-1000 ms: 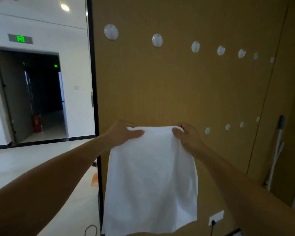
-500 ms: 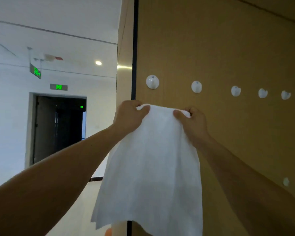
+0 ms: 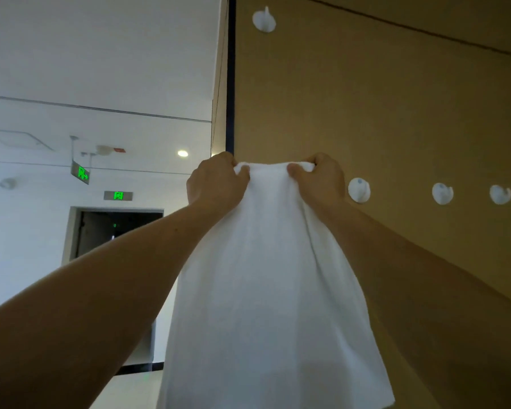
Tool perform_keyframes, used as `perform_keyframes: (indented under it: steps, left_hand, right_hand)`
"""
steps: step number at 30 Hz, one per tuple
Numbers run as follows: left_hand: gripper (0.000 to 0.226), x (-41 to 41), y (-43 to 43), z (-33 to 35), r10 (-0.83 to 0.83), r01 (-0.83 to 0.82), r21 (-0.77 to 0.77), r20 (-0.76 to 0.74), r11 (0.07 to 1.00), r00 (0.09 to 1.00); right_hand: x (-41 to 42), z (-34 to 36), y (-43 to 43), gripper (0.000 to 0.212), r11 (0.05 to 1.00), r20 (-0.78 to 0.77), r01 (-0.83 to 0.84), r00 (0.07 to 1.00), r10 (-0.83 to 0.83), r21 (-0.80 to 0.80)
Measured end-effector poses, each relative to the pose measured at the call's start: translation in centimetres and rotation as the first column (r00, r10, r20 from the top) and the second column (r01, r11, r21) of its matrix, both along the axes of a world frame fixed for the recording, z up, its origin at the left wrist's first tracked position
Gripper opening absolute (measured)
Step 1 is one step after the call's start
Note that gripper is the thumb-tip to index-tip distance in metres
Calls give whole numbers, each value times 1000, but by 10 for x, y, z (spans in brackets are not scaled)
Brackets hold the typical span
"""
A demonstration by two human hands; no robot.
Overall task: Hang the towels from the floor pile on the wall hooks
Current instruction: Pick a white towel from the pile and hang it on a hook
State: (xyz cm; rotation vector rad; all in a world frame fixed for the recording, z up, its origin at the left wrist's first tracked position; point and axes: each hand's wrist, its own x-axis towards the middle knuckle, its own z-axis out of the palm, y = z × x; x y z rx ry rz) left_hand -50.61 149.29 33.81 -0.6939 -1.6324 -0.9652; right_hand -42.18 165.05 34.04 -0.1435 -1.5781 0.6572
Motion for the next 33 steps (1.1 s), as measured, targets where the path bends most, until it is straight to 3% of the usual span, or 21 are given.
perform_keyframes:
  steps: [5,8,11,13,15,16,17,19,22,27,29,31,33]
  left_hand:
    - [17,-2,3,-5,37,-36,-12,122,999,992]
    - [25,8,5,-7,40,1,-145,278,989,960]
    - [29,21,8,-6,134,-50,-254,327,966,935]
    - [36,29,12,-12,300,-244,-294,162,924,940]
    - [42,30,18,-22,417,-450,-230,-180,863,891]
    - [42,29,20,-26,435,-513,-214,-323,831,840]
    - [40,29,22,-29,419,-536,-231,-408,812,811]
    - [36,25,21,-31,326,-472,-314,-418,824,848]
    - [31,25,19,-30,177,-243,-392,-196,887,964]
    - [28,42,17,-28,-41,74,-347,100,935,994]
    - [24,50,15,-30,51,6,-403,131,915,990]
    - [38,52,13,-32,341,-288,-511,11,810,940]
    - [38,54,13,-34,430,-391,-527,-54,755,901]
  right_hand:
    - [-3,-8,11,24,1000,132,4,991,-7,27]
    - [2,-17,13,27,996,199,-82,976,84,-18]
    - [1,-22,9,32,999,216,-35,976,31,12]
    - [1,-23,6,39,974,146,173,970,-195,149]
    - [0,-25,3,39,843,-44,424,899,-436,331]
    - [-1,-28,0,33,781,-110,465,879,-465,416]
    - [-4,-31,-2,29,750,-121,440,889,-442,495]
    - [-6,-38,-3,28,790,-13,235,961,-277,566]
    - [-4,-46,-2,30,882,153,-105,987,38,460]
    - [1,-47,-10,23,910,234,-255,955,183,327]
    - [5,-45,-12,18,920,278,-306,931,236,245]
    - [8,-43,-14,27,923,327,-360,896,301,135]
    - [11,-40,-19,40,922,354,-383,872,338,63]
